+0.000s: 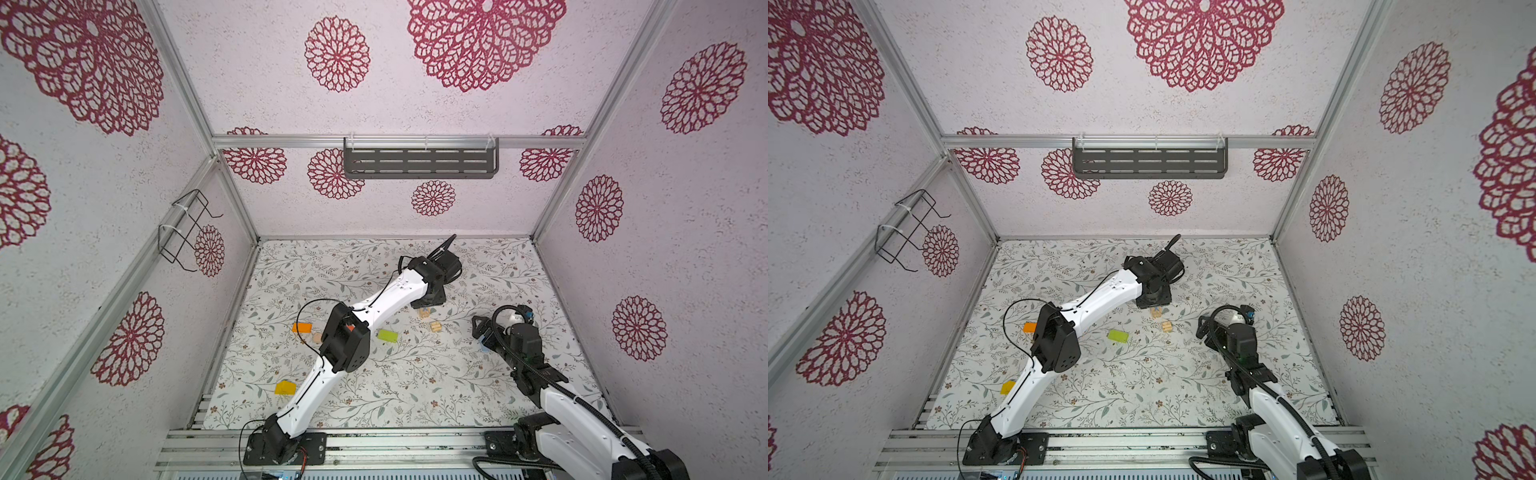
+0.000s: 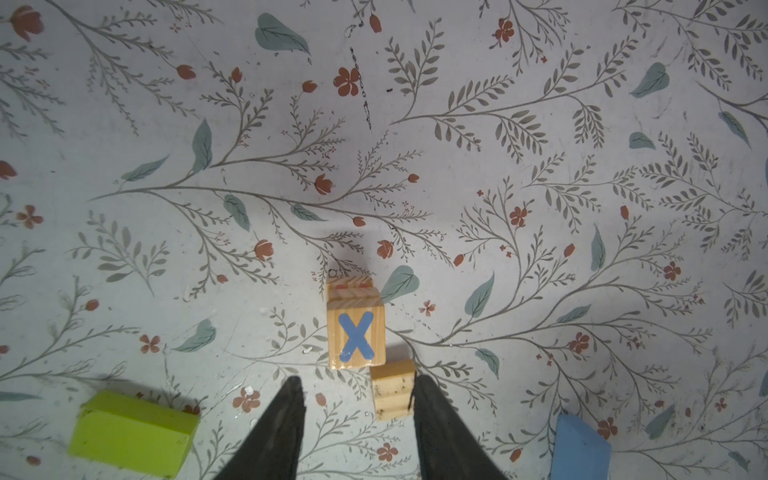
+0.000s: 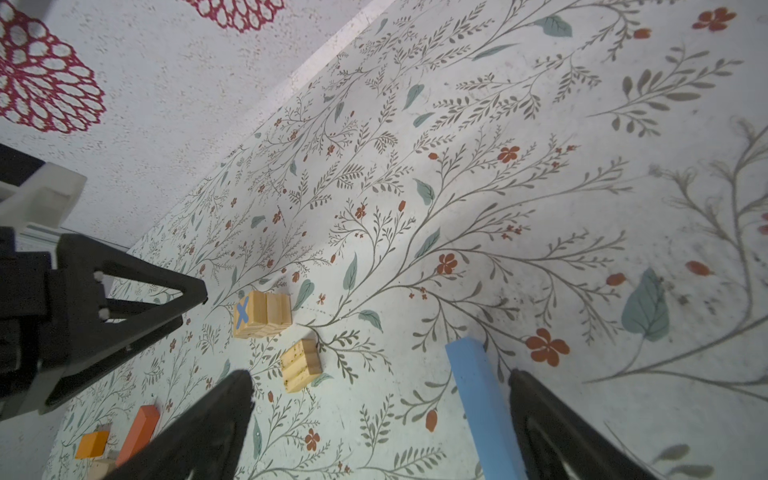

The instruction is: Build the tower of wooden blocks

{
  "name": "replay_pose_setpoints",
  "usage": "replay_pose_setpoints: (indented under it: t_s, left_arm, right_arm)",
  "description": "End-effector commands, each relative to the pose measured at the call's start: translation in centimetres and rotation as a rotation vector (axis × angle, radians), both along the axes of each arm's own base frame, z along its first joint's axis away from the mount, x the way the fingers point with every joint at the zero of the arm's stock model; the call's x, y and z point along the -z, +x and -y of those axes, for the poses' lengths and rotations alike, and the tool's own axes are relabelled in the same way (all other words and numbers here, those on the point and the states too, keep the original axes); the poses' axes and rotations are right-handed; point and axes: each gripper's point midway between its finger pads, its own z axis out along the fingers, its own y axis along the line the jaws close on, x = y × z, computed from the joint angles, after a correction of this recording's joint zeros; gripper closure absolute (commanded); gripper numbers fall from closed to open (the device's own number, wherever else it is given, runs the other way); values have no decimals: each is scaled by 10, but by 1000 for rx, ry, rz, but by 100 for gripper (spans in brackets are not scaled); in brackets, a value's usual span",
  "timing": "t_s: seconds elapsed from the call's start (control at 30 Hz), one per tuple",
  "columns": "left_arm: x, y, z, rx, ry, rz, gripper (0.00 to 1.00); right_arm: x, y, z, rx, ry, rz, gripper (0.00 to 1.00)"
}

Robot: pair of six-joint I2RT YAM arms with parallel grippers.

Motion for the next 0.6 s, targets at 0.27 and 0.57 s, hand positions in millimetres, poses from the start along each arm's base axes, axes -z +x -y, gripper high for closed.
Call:
replay_pose_setpoints:
  t_s: [0.27, 0.57]
  left_arm:
    - [-75, -22, -79, -31, -2, 149, 12]
    - [-86, -50, -166, -68, -15, 217, 1]
  right_arm:
    - [-5, 15, -35, -250, -86, -160, 14]
    - [-6, 13, -62, -405, -299, -330, 23]
